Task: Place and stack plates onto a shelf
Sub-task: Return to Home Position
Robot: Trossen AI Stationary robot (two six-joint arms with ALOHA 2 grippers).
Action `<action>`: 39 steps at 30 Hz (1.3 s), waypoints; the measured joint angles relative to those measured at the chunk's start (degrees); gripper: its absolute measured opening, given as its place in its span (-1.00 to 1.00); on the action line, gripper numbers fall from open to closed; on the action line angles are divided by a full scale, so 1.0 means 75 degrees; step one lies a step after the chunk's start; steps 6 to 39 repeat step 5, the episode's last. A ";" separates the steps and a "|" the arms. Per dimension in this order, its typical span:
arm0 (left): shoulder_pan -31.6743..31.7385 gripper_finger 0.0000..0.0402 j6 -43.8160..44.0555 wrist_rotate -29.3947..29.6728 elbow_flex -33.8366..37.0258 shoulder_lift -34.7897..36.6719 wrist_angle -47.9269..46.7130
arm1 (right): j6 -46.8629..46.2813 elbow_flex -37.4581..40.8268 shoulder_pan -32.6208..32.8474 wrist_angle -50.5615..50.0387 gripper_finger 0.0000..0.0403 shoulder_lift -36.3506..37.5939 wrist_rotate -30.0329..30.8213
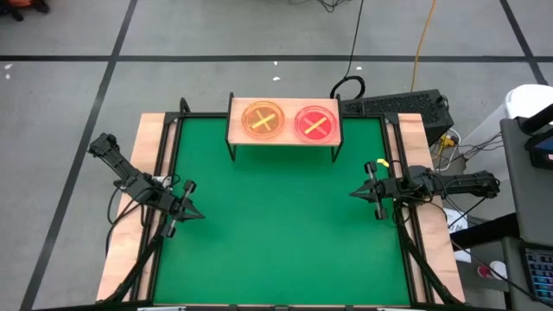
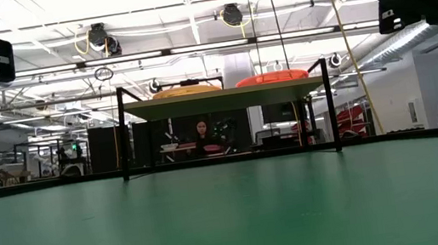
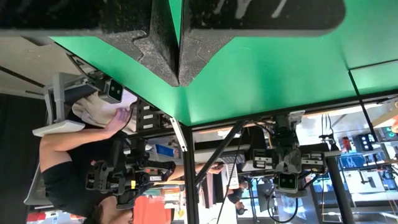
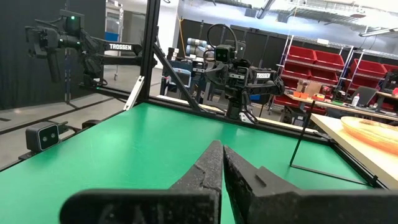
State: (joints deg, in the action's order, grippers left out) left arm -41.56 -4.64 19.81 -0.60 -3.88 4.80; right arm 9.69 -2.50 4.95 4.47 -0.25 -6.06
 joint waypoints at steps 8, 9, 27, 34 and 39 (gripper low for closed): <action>0.0000 -0.93 0.0001 0.0002 0.0000 0.0002 -0.0001 | 0.0000 0.0000 0.0002 0.0000 -1.00 0.0003 0.0000; 0.0000 -0.93 0.0001 0.0002 0.0000 0.0002 -0.0001 | 0.0000 0.0000 0.0002 0.0000 -1.00 0.0003 0.0000; 0.0000 -0.93 0.0001 0.0002 0.0000 0.0002 -0.0001 | 0.0000 0.0000 0.0002 0.0000 -1.00 0.0003 0.0000; 0.0000 -0.93 0.0001 0.0002 0.0000 0.0002 -0.0001 | 0.0000 0.0000 0.0002 0.0000 -1.00 0.0003 0.0000; 0.0000 -0.93 0.0001 0.0002 0.0000 0.0002 -0.0001 | 0.0000 0.0000 0.0002 0.0000 -1.00 0.0003 0.0000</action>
